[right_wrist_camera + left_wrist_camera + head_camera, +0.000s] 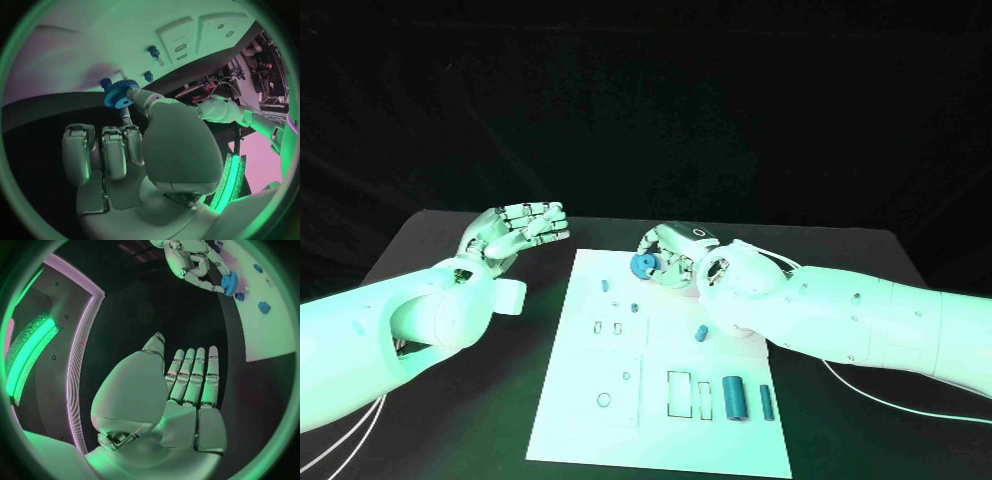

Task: Assemble the parts on the task board

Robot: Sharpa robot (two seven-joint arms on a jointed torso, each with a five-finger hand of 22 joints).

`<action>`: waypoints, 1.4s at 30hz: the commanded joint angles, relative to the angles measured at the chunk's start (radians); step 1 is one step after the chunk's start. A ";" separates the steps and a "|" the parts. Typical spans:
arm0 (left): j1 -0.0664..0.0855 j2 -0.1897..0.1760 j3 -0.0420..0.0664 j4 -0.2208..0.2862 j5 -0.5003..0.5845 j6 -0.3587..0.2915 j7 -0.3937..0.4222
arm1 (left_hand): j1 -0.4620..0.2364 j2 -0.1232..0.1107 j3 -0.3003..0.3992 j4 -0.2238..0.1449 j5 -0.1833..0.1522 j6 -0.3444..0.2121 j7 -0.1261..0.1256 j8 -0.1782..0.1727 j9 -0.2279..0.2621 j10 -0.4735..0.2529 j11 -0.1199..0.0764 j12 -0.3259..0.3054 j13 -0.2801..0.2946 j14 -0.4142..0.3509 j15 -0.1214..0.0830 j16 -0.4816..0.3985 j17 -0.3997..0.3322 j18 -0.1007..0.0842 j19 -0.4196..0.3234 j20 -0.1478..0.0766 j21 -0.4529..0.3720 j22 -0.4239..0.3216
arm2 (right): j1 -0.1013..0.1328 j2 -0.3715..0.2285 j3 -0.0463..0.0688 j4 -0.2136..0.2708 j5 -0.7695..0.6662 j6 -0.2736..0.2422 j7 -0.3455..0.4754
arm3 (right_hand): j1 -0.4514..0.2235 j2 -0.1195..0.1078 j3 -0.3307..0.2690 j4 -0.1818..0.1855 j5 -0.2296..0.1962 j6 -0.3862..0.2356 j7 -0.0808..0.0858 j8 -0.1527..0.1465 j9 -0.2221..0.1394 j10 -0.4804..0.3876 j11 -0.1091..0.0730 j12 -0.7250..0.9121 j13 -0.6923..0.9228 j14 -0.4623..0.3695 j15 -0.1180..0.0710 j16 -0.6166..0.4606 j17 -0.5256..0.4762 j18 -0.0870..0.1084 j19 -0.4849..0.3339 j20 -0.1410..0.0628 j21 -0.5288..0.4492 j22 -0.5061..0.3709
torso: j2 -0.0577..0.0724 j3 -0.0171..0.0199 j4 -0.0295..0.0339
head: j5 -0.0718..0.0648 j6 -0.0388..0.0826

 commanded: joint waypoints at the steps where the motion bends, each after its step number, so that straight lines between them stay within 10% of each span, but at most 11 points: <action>1: 0.002 0.003 0.001 0.003 0.004 0.013 0.005 | 0.007 0.005 -0.005 -0.002 -0.004 -0.007 0.059 -0.004 -0.001 -0.009 0.001 -0.002 -0.002 -0.009 0.000 -0.003 -0.001 -0.002 -0.005 0.001 -0.004 0.001 | -0.006 0.023 -0.001 -0.021 -0.049 -0.014 -0.019 | -0.010 -0.001 0.001 -0.006 0.001 0.051 -0.017 0.050 0.190 0.004 -0.004 0.000 0.122 0.098 -0.006 0.006 0.227 -0.012 0.023 -0.006 0.006 0.165 | 0.000 0.0004 -0.0019 | 0.002 -0.003; 42: 0.002 0.011 0.001 -0.003 0.004 0.018 0.001 | 0.006 0.005 -0.006 -0.001 -0.004 -0.008 0.060 -0.004 -0.001 -0.010 0.001 -0.002 -0.001 -0.009 0.000 -0.004 -0.002 -0.001 -0.004 0.001 -0.003 0.002 | -0.035 0.075 -0.009 -0.073 -0.075 0.080 -0.072 | -0.031 -0.006 0.006 -0.010 0.000 0.048 -0.016 0.047 0.189 0.005 -0.003 -0.001 0.121 0.098 -0.006 0.005 0.224 -0.012 0.024 -0.006 0.005 0.165 | -0.001 0.0033 -0.0013 | 0.011 -0.010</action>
